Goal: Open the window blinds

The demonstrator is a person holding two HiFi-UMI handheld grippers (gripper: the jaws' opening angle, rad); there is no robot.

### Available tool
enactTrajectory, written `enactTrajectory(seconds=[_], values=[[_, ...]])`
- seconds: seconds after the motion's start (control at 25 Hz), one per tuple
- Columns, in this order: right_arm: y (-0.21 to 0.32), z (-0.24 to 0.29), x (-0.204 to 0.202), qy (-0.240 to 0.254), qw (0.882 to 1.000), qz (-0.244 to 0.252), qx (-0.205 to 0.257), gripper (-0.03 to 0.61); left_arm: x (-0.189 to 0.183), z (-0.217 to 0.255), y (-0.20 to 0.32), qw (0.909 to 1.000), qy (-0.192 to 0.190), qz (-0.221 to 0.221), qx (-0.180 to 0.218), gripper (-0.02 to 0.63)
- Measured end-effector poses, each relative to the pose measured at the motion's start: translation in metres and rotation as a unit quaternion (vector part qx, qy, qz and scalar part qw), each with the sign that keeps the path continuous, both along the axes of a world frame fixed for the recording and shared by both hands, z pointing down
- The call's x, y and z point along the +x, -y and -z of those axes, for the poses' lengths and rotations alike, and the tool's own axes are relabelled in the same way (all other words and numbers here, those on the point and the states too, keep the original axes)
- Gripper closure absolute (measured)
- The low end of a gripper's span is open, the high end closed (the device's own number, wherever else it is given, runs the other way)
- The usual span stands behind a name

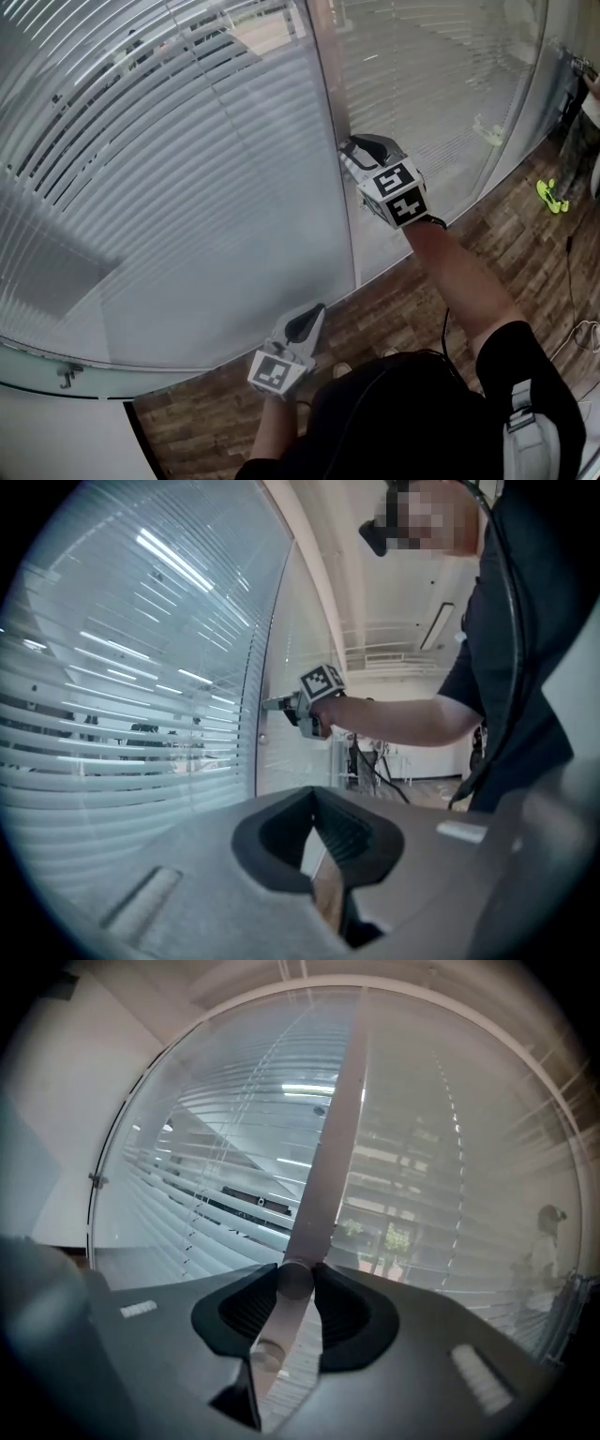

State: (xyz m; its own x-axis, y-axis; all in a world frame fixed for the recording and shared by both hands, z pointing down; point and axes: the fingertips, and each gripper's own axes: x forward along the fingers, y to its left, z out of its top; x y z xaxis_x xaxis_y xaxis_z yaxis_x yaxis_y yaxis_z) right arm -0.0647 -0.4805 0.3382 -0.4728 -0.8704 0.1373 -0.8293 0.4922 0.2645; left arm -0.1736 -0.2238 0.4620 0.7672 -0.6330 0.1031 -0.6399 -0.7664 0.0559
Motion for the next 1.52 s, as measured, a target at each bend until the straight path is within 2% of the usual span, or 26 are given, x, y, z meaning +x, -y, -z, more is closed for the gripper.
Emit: enactTrajectory(seconds=[0.16, 0.32, 0.56, 0.76, 1.36, 1.52], values=[[0.0022, -0.0031, 0.0038, 0.051, 0.999, 0.000, -0.018, 0.449, 0.0014, -0.0020, 0.0001, 1.0000, 0.001, -0.005, -0.002, 0.609], [0.0020, -0.0018, 0.0045, 0.120, 0.992, 0.003, -0.045, 0.449, 0.0009, -0.0014, 0.0002, 1.0000, -0.001, -0.005, -0.001, 0.609], [0.0022, -0.0005, 0.0053, 0.152, 0.987, 0.000, -0.056, 0.449, 0.0014, -0.0015, -0.0001, 1.0000, -0.002, -0.005, -0.001, 0.609], [0.0012, 0.0021, 0.0060, 0.220, 0.972, 0.006, -0.083, 0.448, 0.0037, 0.0003, -0.0022, 1.0000, -0.003, -0.008, 0.001, 0.609], [0.0027, 0.0015, 0.0061, 0.205, 0.976, 0.005, -0.072, 0.446, 0.0053, -0.0011, -0.0034, 1.0000, 0.000, -0.007, -0.006, 0.609], [0.0028, 0.0015, 0.0060, 0.172, 0.984, 0.000, -0.056, 0.446, 0.0018, 0.0005, -0.0043, 1.0000, -0.002, -0.002, -0.009, 0.609]])
